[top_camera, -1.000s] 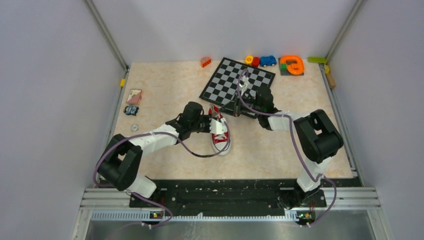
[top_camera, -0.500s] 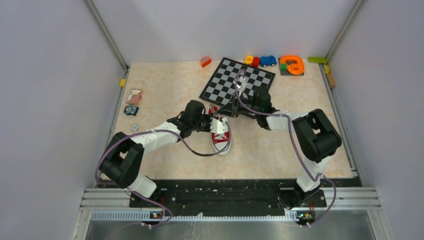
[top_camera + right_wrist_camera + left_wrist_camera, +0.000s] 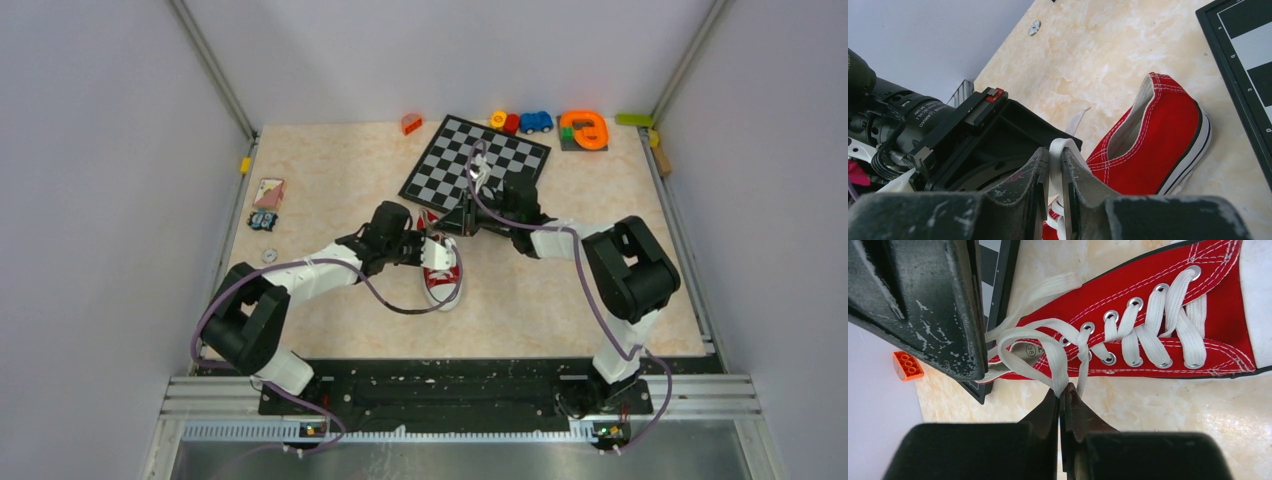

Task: Tie the shoes
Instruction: Wrap the shoelace around the shoelace.

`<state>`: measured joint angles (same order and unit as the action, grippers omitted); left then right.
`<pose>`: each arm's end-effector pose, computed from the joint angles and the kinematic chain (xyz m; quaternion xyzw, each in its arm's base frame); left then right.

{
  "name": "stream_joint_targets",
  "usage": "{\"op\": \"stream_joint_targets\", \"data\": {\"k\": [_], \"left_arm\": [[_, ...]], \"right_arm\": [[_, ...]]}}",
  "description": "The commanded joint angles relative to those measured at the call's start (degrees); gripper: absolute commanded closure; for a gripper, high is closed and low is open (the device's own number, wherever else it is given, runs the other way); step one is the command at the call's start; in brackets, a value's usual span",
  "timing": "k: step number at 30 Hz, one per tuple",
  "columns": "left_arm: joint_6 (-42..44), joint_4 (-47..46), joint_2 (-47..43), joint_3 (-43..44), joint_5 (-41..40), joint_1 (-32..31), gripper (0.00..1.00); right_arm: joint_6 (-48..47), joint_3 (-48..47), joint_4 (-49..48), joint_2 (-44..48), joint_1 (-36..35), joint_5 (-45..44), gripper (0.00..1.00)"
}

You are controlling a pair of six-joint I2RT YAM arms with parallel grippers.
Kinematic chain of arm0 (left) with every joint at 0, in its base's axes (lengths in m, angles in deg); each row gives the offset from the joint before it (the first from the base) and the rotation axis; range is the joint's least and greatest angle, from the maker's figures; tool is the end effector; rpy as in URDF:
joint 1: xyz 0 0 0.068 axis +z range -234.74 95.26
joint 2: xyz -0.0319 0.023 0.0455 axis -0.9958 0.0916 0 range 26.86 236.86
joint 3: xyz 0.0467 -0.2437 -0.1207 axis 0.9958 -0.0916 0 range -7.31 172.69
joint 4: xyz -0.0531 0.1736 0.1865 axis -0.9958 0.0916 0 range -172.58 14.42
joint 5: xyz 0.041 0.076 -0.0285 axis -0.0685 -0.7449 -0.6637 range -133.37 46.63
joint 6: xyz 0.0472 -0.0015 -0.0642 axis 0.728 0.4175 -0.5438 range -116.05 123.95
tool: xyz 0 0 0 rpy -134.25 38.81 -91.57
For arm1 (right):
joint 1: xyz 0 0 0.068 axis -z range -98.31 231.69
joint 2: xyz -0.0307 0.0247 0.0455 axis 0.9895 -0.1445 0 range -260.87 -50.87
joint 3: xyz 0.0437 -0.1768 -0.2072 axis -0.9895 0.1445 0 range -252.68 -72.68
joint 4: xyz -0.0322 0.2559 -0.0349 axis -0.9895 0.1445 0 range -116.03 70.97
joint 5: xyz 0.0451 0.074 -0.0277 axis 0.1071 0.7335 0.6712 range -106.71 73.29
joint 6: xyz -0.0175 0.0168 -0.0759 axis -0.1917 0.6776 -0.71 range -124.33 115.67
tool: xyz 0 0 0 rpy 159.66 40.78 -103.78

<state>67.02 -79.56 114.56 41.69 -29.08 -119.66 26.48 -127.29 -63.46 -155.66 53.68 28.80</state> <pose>0.2706 -0.2096 0.1813 0.7167 0.5558 -0.0114 0.4211 0.3385 0.2356 0.1960 -0.2238 0.7261 0.5459 0.3530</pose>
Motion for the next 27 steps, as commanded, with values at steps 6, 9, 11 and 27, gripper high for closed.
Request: {"op": "stream_joint_targets", "data": {"k": [6, 9, 11, 27], "left_arm": [[0.82, -1.79, -2.45, -0.41, -0.31, -0.07, 1.0], [1.31, -2.57, -2.96, -1.25, 0.13, -0.06, 1.0], [1.44, -2.59, -2.98, -1.22, 0.87, 0.0, 1.0], [1.72, -0.9, -0.83, 2.05, 1.5, -0.02, 1.0]], "right_arm": [[-2.61, -4.24, 1.32, -0.41, -0.63, -0.09, 0.91], [-3.91, -4.19, 1.4, -0.33, -0.62, -0.01, 0.91], [-4.34, -3.89, 0.56, -0.17, -0.69, 0.14, 0.92], [-3.09, -3.21, -1.68, -0.24, -0.99, 1.72, 0.9]]}}
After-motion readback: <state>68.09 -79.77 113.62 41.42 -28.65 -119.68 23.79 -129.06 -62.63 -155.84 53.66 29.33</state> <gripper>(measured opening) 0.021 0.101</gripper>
